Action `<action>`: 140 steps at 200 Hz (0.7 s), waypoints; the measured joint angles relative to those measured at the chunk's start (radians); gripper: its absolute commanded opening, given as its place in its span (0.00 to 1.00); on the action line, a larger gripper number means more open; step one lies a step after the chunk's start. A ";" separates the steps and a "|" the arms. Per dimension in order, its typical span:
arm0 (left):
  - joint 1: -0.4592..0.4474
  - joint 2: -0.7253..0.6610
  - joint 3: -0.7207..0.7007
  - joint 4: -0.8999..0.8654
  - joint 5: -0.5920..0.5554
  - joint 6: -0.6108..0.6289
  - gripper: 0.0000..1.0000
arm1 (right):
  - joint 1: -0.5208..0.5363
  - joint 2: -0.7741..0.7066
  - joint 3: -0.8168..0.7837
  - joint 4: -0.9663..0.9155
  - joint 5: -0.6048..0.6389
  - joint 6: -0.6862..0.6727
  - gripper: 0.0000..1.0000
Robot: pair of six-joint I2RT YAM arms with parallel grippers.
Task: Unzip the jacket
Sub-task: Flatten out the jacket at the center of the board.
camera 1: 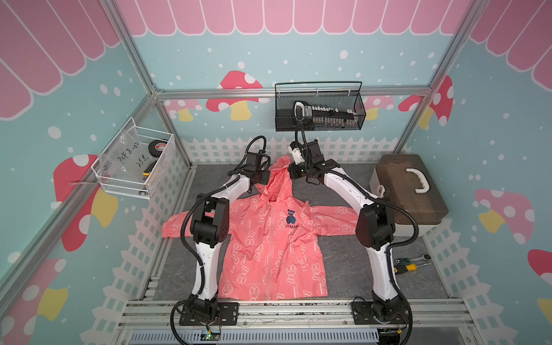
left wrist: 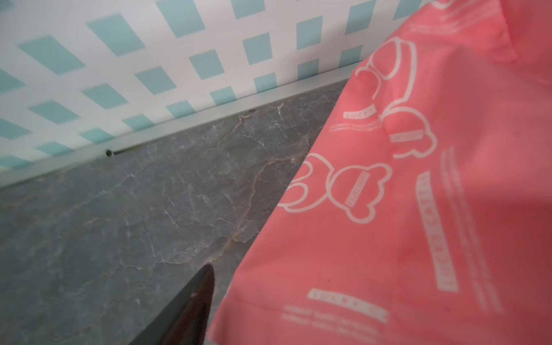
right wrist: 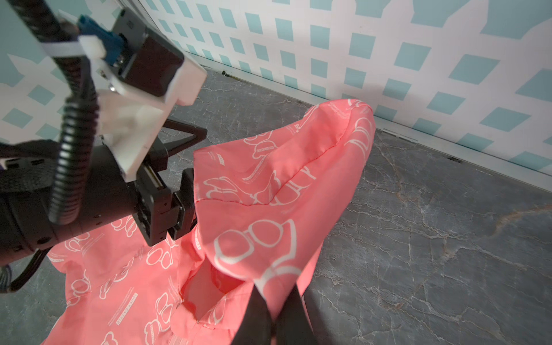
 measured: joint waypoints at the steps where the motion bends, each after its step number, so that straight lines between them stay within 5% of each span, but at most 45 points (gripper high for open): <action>1: 0.000 0.000 0.000 -0.001 0.000 -0.003 0.27 | 0.000 0.000 0.000 0.000 0.000 0.000 0.00; 28: 0.017 0.000 0.001 -0.003 -0.021 -0.056 0.08 | 0.000 -0.010 -0.022 0.000 -0.002 -0.004 0.00; 140: -0.015 -0.233 -0.089 0.171 -0.166 -0.003 0.07 | 0.012 -0.016 -0.160 0.122 0.038 0.008 0.00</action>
